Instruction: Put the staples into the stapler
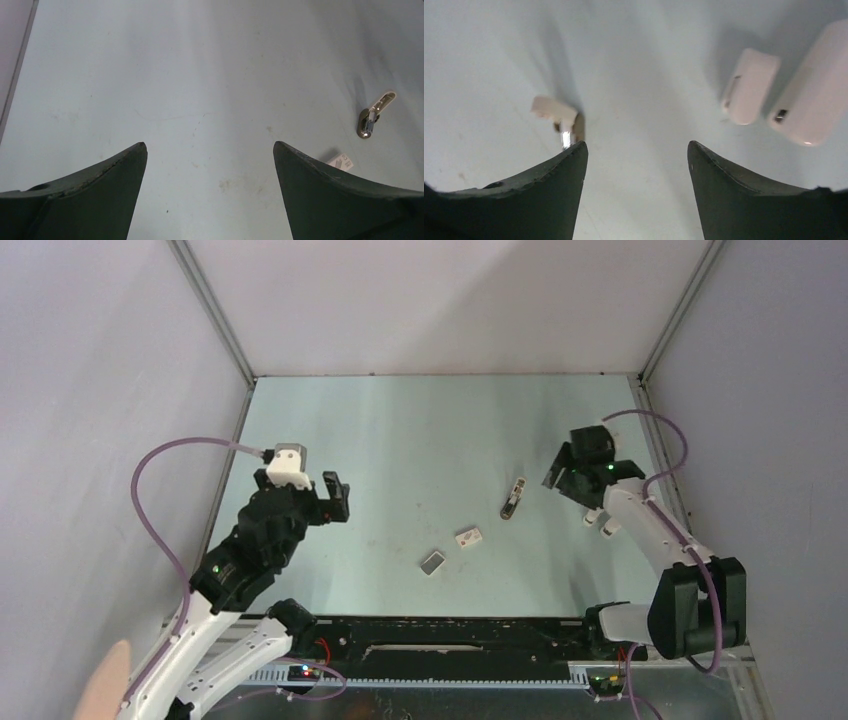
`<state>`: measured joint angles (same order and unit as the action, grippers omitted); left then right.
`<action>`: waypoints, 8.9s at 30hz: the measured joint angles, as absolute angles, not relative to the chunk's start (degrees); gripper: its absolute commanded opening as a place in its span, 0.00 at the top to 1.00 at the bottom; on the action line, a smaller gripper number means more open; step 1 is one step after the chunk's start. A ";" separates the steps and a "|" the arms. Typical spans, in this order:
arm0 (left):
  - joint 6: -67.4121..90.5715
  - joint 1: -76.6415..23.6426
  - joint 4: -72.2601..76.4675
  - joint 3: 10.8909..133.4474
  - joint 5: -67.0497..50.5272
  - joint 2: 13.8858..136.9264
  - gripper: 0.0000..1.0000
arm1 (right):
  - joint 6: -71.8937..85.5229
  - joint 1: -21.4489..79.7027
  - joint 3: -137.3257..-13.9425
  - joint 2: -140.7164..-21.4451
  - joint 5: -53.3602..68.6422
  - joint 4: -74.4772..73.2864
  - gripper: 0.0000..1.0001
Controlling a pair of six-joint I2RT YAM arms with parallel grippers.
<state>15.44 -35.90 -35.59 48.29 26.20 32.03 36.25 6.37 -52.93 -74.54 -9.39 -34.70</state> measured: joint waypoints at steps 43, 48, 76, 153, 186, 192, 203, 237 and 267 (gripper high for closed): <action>11.46 -35.66 -27.97 53.23 27.33 37.12 0.00 | 27.33 37.41 -63.55 -105.10 -9.72 -7.70 0.77; 11.46 -35.57 -28.08 52.14 27.51 37.50 0.00 | 22.85 42.87 -69.97 -110.21 -6.61 -6.72 0.77; 11.44 -34.06 -28.84 51.24 27.44 38.98 0.00 | 13.63 53.65 -72.60 -113.25 -7.99 -14.70 0.58; 11.49 -31.68 -28.82 49.45 27.27 37.12 0.00 | 20.38 69.19 -72.18 -108.25 -11.16 -35.51 0.83; 11.49 -31.46 -28.82 49.45 27.24 37.12 0.00 | 18.55 68.97 -74.26 -107.33 -12.84 -39.72 0.67; 11.49 -31.40 -28.82 49.45 27.24 37.12 0.00 | 18.17 68.34 -74.26 -104.44 -12.12 -39.18 0.68; 11.49 -31.31 -28.82 49.45 27.20 37.12 0.00 | 17.23 67.66 -74.19 -105.27 -11.79 -38.68 0.71; 11.49 -30.94 -28.82 49.45 26.76 37.50 0.00 | 16.86 67.66 -73.78 -109.75 -10.90 -37.56 0.83; 11.97 -30.83 -28.75 46.59 26.72 31.53 0.00 | 13.32 57.52 -66.08 -100.22 -7.68 -22.65 0.87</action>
<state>11.97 -30.83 -28.75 46.59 26.72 31.53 13.32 57.52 -66.08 -100.22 -7.68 -22.65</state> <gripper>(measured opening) 0.996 0.167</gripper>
